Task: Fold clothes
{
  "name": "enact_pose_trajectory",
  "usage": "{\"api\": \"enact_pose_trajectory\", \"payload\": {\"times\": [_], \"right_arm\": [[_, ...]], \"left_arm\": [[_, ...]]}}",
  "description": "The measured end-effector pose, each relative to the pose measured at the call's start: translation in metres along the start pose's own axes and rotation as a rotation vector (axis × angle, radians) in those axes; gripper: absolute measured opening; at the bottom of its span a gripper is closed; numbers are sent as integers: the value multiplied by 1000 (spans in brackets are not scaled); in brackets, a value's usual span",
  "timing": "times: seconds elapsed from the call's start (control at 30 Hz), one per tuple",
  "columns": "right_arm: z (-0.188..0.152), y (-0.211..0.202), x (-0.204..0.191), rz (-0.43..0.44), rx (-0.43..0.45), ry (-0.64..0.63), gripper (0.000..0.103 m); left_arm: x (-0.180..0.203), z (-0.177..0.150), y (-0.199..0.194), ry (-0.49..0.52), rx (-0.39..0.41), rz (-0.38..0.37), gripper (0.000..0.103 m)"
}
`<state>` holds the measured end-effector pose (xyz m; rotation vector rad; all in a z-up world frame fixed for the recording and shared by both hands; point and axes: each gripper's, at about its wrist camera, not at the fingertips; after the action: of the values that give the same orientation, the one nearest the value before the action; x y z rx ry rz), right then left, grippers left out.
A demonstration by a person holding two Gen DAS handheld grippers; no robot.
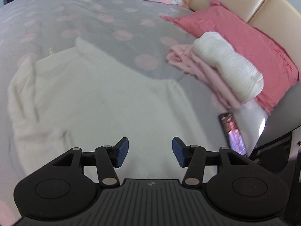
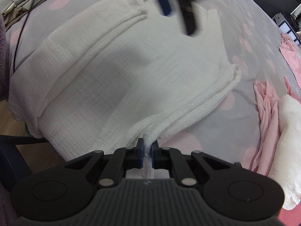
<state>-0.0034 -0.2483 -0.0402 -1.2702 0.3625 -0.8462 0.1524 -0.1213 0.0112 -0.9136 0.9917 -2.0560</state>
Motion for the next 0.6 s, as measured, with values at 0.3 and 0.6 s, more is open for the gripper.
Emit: {"api": "enact_pose_trajectory", "payload": {"times": [0.3, 0.6], "right_arm": [[14, 8, 0, 43, 15, -20, 8], [15, 1, -4, 50, 29, -44, 8]], "left_arm": [[20, 54, 63, -4, -70, 7, 53], [23, 65, 92, -47, -105, -36, 53]]}}
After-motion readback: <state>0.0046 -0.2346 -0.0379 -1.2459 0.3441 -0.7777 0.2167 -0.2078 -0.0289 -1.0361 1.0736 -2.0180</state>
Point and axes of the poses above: each gripper's, at about its wrist camera, not at the fingertips, and y roughly the way its jaws point, x to its right, z to its top
